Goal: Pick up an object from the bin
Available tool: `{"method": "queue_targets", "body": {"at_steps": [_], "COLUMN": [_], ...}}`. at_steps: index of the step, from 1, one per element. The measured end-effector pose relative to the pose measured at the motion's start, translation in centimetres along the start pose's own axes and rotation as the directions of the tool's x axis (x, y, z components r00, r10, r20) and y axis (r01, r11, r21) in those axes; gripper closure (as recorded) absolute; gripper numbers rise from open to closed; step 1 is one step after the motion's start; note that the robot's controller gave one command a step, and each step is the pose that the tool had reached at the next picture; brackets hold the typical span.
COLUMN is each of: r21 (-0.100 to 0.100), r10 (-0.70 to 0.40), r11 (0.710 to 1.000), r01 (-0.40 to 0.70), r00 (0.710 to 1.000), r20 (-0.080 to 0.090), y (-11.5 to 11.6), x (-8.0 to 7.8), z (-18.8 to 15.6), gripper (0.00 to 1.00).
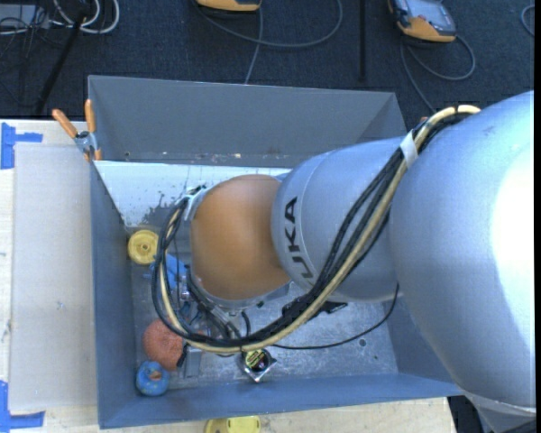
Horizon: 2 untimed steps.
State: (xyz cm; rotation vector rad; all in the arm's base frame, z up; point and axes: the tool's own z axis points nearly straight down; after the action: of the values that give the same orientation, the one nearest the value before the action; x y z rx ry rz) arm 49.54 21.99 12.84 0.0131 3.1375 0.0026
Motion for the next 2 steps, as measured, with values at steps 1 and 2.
{"method": "queue_targets", "body": {"at_steps": [1, 2], "r21": [0.003, 0.003], "r10": [0.150, 0.071], "r11": [0.989, 0.997], "r01": [-0.150, -0.071], "r00": [0.989, 0.997], "r20": [-0.006, -0.007], "y": [0.3, 0.3], "x": [-1.4, -1.3], "z": [4.2, 5.9], "gripper": [0.00, 1.00]}}
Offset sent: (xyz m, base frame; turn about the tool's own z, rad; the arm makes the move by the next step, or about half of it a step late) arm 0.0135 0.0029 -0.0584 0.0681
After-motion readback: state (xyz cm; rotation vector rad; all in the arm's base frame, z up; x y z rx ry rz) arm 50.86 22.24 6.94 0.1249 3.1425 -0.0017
